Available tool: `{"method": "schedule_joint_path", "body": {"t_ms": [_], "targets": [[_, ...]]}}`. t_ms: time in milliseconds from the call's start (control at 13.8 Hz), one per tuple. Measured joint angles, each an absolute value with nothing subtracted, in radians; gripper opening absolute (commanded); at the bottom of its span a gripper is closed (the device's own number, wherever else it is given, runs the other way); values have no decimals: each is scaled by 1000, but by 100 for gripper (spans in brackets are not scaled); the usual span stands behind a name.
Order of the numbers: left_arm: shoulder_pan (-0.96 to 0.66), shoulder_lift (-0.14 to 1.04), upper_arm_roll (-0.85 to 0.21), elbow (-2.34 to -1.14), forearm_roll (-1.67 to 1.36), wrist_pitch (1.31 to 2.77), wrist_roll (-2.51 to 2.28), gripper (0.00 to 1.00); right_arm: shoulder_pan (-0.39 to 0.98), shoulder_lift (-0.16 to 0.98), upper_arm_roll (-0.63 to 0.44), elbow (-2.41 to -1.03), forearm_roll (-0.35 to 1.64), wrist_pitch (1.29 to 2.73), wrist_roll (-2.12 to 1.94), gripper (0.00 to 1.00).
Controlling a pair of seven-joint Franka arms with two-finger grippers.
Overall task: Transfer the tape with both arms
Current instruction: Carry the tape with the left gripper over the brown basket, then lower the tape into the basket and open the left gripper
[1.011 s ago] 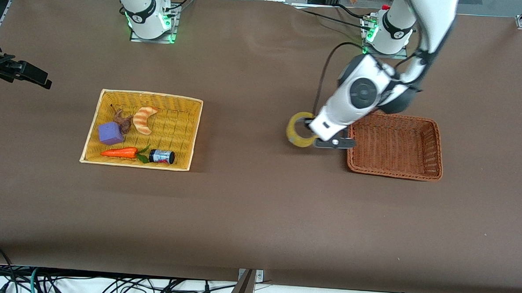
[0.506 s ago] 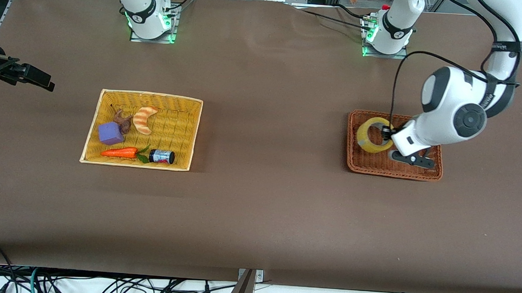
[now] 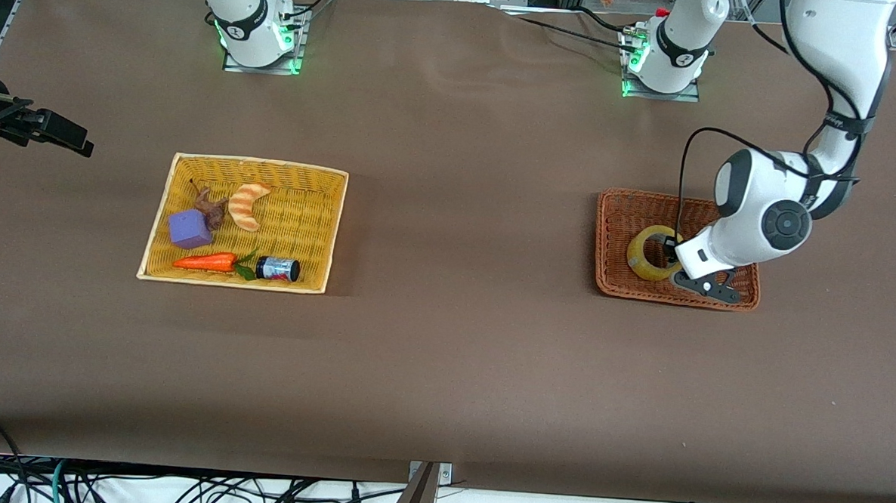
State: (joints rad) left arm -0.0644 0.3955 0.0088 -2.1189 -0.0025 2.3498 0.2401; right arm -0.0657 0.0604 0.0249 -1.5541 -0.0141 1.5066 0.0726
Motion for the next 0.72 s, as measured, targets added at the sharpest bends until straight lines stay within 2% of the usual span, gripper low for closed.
{"method": "schedule_joint_path", "body": {"t_ms": [72, 361, 433, 722], "targets": [[-64, 399, 9, -2121, -2, 2356, 242, 100, -66, 60, 25, -1554, -14, 1507, 73, 100], [-57, 335, 12, -2095, -2, 2341, 244, 100, -66, 60, 25, -1554, -14, 1507, 73, 100], [-55, 303, 12, -2063, -2, 2293, 246, 100, -66, 61, 26, -1554, -14, 1507, 73, 100], [-60, 195, 5, -1794, -3, 1892, 243, 100, -66, 64, 26, -1554, -14, 1507, 73, 100]]}}
